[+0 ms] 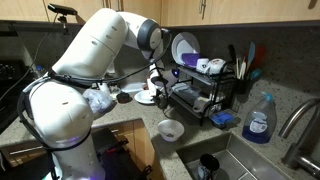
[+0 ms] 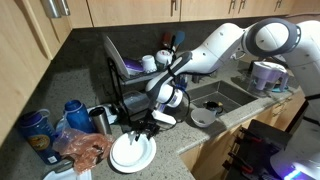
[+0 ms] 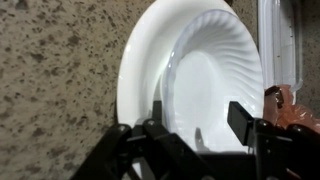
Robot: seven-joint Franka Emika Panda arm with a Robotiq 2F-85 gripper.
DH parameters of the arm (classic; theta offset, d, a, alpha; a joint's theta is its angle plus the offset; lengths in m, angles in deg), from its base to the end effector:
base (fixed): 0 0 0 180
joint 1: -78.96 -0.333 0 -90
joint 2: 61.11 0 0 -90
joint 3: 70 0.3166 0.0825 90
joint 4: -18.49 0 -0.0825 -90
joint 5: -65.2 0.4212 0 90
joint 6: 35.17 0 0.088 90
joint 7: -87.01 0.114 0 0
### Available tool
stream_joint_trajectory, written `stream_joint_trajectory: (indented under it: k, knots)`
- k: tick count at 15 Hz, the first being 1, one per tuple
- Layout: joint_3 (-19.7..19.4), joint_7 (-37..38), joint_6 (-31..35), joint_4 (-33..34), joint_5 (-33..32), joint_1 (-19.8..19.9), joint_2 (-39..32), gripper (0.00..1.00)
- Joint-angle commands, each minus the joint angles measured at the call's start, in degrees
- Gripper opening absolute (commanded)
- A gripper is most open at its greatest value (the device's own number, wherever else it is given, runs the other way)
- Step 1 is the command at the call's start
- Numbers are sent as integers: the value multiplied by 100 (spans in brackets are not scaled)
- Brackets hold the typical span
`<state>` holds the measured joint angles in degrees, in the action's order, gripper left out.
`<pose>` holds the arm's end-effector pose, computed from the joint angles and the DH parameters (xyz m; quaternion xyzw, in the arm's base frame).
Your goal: Move the bowl from the plate to the counter
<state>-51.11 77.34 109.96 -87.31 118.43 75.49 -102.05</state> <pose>0.6135 0.2426 0.1149 -0.9240 0.1492 0.0648 0.3461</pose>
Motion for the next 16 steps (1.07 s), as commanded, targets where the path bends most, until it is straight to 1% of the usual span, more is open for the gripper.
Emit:
stream_joint_trajectory:
  k: [1,2,3,4,5,8,9,10,12,14,16]
  knots:
    - [-67,-107,40,-76,97,-141,135,73]
    - [-78,-85,35,-64,68,-176,129,73]
    - [-86,-68,33,-59,50,-208,131,64]
    - [-106,-44,38,-64,18,-247,138,48]
    - [-128,-25,41,-68,-15,-279,148,42]
    - [-183,3,77,-100,-78,-345,185,16]
    - [-193,7,85,-110,-91,-355,197,10]
    - [-196,3,94,-122,-97,-355,213,2]
    - [-218,22,77,-140,-151,-371,252,0]
    - [-242,45,-7,-156,-254,-406,342,2]
    - [-260,48,-72,-179,-442,-442,422,2]
